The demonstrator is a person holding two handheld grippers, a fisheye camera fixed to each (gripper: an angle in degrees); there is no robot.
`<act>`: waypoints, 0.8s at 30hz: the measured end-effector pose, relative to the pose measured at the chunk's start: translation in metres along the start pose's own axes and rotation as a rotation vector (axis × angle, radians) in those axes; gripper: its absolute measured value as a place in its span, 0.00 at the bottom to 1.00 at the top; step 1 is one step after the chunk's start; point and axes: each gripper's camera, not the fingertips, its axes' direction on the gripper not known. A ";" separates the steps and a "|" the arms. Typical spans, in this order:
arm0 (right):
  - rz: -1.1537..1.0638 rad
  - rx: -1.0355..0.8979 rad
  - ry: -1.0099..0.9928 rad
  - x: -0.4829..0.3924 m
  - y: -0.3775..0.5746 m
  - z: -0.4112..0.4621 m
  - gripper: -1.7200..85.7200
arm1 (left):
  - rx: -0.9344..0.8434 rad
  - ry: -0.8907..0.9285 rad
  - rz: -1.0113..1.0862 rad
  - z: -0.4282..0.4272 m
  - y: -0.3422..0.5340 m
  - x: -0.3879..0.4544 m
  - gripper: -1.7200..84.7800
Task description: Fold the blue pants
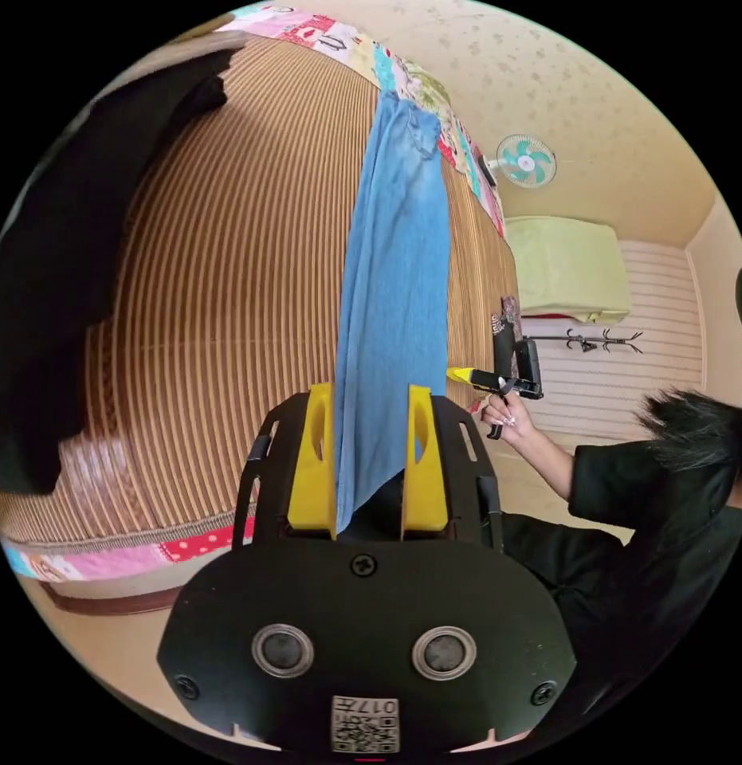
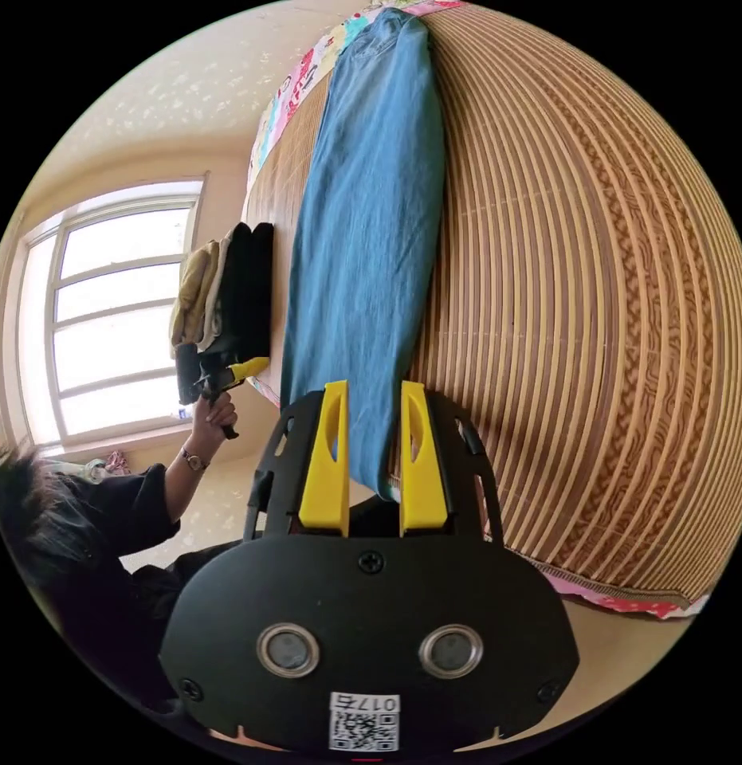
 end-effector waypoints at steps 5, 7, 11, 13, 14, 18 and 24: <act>-0.115 -0.174 0.154 -0.015 0.036 0.018 0.06 | -0.269 -0.062 0.056 0.068 0.005 0.014 0.04; -0.095 -0.190 0.179 -0.008 0.067 0.008 0.05 | -0.241 -0.011 0.069 0.087 0.047 0.029 0.03; -0.077 -0.438 0.155 0.014 0.119 0.024 0.05 | -0.423 0.052 -0.012 0.143 0.106 0.038 0.04; -0.066 -0.462 0.145 0.022 0.145 0.019 0.07 | -0.487 -0.021 -0.055 0.162 0.130 0.040 0.06; -0.066 -0.434 0.137 0.023 0.147 0.013 0.07 | -0.465 -0.029 -0.060 0.160 0.132 0.041 0.07; -0.008 -0.105 0.045 0.041 0.134 -0.042 0.11 | -0.138 0.141 -0.073 0.123 0.104 0.039 0.13; 0.032 0.192 -0.068 0.068 0.092 -0.071 0.14 | 0.052 0.066 -0.013 0.110 0.018 0.042 0.18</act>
